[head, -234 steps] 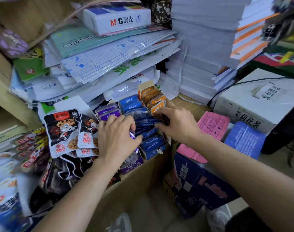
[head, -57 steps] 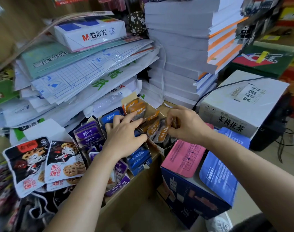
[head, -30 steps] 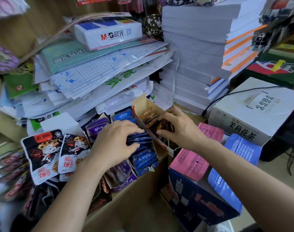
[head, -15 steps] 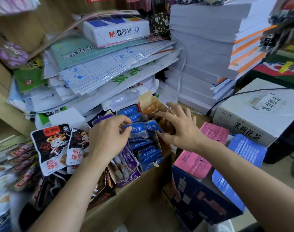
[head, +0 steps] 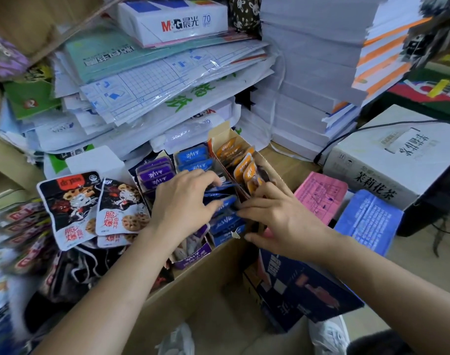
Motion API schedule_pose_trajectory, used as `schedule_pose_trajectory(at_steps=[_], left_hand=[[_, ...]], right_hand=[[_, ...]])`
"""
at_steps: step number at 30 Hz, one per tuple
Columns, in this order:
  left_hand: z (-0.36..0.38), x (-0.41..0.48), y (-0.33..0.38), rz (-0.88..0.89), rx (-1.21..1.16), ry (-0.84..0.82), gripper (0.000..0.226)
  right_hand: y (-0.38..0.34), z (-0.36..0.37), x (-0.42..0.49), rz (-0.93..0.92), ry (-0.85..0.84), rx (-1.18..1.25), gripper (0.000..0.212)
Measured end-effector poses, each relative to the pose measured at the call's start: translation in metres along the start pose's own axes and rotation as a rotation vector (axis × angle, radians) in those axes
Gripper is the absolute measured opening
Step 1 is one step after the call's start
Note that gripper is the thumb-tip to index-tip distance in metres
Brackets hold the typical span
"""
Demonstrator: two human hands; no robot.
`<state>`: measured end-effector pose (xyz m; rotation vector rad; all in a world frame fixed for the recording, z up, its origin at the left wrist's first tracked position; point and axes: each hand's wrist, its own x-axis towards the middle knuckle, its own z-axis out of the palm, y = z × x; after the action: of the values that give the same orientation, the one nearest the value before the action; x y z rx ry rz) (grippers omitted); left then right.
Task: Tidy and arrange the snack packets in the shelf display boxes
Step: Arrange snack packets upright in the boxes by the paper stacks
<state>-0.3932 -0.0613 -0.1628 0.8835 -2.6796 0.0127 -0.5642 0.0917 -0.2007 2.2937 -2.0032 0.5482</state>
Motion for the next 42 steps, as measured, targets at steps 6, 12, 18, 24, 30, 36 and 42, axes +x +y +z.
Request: schedule_pose_trajectory(at_steps=[6,12,18,24,30,36,42], left_hand=[[0.002,0.006,-0.01,-0.129,-0.11,0.103,0.02],[0.001,0.013,-0.012,-0.254,-0.156,0.148,0.023],[-0.006,0.006,-0.016,-0.208,-0.301,-0.034,0.023],[-0.028,-0.01,-0.017,-0.058,-0.232,-0.288,0.047],[-0.04,-0.045,-0.025,0.02,-0.16,0.0,0.041],[-0.043,-0.085,-0.04,0.002,-0.122,-0.082,0.022],[-0.047,-0.106,-0.049,-0.033,-0.094,-0.05,0.059]], right_hand=[[-0.007,0.004,-0.011,0.035,-0.101,-0.107,0.053],[-0.009,0.006,-0.01,0.038,-0.068,-0.111,0.039],[-0.008,0.014,0.001,0.062,0.074,-0.159,0.026],[-0.013,0.01,0.022,0.205,0.282,-0.117,0.053],[-0.028,0.016,0.031,0.08,0.169,-0.155,0.049],[-0.032,0.012,0.025,0.109,0.047,-0.146,0.042],[-0.038,0.009,0.029,0.14,0.017,-0.197,0.037]])
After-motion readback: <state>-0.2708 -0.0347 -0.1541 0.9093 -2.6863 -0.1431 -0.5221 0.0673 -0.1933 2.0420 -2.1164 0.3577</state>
